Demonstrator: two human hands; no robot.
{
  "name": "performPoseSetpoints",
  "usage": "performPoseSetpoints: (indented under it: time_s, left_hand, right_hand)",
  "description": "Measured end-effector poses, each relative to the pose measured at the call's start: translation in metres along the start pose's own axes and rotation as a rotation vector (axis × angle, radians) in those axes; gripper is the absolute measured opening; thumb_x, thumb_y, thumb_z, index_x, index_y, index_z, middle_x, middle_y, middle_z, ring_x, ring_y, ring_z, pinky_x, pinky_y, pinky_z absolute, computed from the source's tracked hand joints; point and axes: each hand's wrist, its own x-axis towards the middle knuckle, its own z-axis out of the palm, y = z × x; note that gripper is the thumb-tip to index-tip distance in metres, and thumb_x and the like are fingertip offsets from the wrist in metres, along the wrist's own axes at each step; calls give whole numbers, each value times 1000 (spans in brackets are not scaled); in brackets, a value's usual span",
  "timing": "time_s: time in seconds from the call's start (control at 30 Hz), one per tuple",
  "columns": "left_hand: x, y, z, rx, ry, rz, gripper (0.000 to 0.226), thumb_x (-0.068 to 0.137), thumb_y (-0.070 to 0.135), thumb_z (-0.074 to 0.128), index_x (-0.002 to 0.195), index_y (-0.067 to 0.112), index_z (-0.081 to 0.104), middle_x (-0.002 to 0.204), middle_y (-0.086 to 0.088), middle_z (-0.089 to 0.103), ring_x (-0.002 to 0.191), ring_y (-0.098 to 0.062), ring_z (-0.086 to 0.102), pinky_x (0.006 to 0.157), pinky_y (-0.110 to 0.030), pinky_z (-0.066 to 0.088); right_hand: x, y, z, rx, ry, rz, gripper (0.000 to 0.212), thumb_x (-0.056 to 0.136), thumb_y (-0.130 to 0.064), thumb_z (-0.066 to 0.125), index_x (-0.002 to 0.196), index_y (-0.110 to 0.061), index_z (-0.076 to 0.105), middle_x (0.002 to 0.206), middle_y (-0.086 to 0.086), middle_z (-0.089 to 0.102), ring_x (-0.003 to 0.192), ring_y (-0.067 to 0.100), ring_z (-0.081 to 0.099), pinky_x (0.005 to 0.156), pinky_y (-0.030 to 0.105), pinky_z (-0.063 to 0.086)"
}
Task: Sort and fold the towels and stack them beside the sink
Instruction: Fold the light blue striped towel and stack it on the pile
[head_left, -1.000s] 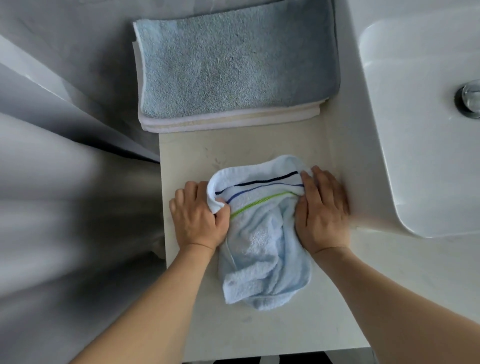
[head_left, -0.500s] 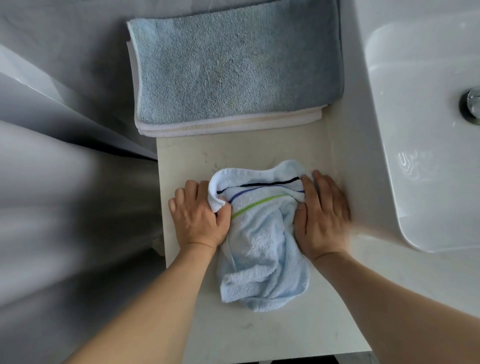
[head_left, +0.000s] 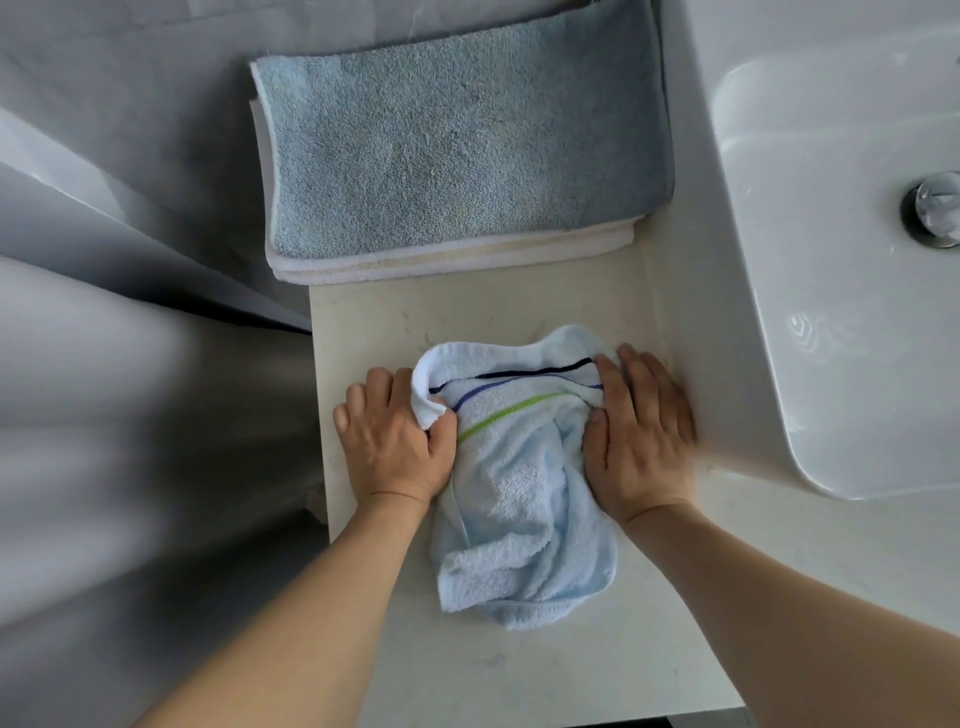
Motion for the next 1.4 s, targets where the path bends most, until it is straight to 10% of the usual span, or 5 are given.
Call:
performPoseSetpoints:
  time_s: [0.43,0.73,1.07,1.2,1.4]
  left_hand:
    - [-13,5,1,-109,47,29,36,80,36,38,84,8,60,84,-10,55,79,-33,49,71,-37,29]
    - [-71,7,-75,-1310,54,-514,13,86,33,61,87,23,69,93,-5,71,90,-21,66,86,-43,53]
    - [-58,-5,-101,-1221,-269,-727,24,77,28,60,97,17,70,106,-17,72,105,-40,66,96,-60,50]
    - [-39,-3,-112,-1211,-185,-730,14,87,35,60,93,30,72,105,-8,74,106,-33,68,99,-57,50]
    - [10,11,-133,-1328,-67,-728,33,98,37,51,81,24,76,89,0,76,88,-22,71,80,-36,56]
  right_hand:
    - [-1,1,1,191,92,-2,31,82,-25,42,104,-9,57,123,8,61,116,30,53,101,36,34]
    - [-29,-45,-73,1219,346,491,30,66,-3,40,86,-23,49,84,-2,52,71,2,50,73,16,42]
    - [-4,-46,-112,1707,-262,951,19,91,-9,47,87,-9,66,80,9,69,67,20,66,62,24,56]
    - [26,-47,-106,1329,-470,853,19,89,1,50,83,-7,66,81,16,63,67,24,60,63,27,51]
    - [96,-70,-116,1124,-20,589,30,76,2,35,71,-24,49,70,-2,45,59,13,38,55,25,34]
